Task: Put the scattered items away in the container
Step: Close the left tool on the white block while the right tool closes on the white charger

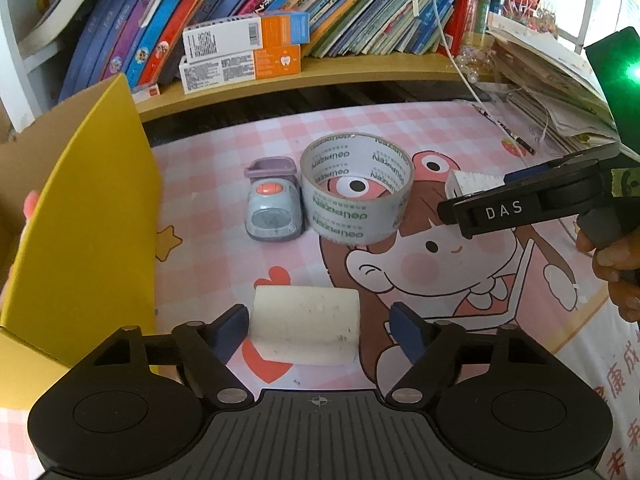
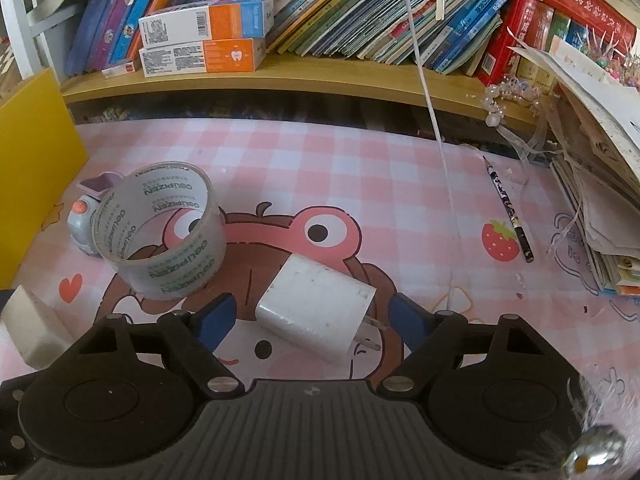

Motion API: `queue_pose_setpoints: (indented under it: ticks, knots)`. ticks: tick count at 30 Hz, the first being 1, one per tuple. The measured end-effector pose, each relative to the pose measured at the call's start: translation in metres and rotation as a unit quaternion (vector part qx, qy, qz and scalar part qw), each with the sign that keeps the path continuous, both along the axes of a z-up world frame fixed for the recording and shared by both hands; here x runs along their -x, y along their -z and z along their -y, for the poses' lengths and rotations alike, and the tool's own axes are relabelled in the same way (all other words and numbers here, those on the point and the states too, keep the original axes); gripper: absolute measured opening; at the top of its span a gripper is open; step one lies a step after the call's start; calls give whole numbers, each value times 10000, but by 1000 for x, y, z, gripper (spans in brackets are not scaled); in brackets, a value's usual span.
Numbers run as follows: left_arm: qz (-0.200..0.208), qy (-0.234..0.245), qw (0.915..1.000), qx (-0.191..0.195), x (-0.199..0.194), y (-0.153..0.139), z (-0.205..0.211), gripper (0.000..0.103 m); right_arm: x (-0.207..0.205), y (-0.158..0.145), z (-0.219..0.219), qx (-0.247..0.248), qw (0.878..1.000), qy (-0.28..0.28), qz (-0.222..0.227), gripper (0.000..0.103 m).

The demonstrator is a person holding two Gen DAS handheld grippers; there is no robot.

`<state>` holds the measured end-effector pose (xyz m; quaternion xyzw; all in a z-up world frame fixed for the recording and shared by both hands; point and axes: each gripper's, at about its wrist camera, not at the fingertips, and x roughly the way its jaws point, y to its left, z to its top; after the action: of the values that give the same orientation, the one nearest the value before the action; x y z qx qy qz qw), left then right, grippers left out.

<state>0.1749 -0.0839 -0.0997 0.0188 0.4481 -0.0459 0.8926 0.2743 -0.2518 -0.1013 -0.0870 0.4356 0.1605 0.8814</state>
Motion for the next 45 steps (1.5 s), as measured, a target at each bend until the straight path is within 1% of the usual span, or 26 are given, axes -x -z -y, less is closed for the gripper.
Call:
queue_pose_setpoints:
  ticks: [7, 20, 21, 22, 24, 27, 33, 36, 45]
  knots:
    - [-28, -20, 10000, 25, -3, 3, -2, 66, -3, 3, -1, 66, 10000, -19, 3, 75]
    - [-75, -45, 10000, 17, -4, 7, -5, 65, -5, 5, 0, 90, 9999, -54, 3, 72]
    - [-71, -44, 10000, 21, -4, 7, -5, 62, -5, 5, 0, 67, 10000, -58, 8, 70]
    - [-77, -44, 10000, 26, -4, 7, -5, 60, -5, 5, 1, 37, 10000, -65, 16, 63]
    - [-74, -45, 10000, 18, -4, 7, -5, 59, -5, 5, 1, 20, 10000, -57, 13, 63]
    - [-57, -59, 10000, -24, -3, 7, -6, 53, -4, 4, -2, 25, 10000, -27, 4, 62]
    - [-35, -105, 9999, 113, -2, 5, -10, 47, -3, 3, -1, -44, 9999, -45, -80, 62]
    - [-21, -117, 9998, 169, -1, 3, -11, 46, 2, 1, -1, -75, 9999, -61, -95, 62]
    - [153, 22, 9997, 172, 9, -11, -5, 44, 26, -10, 2, -131, 9998, -151, -67, 62]
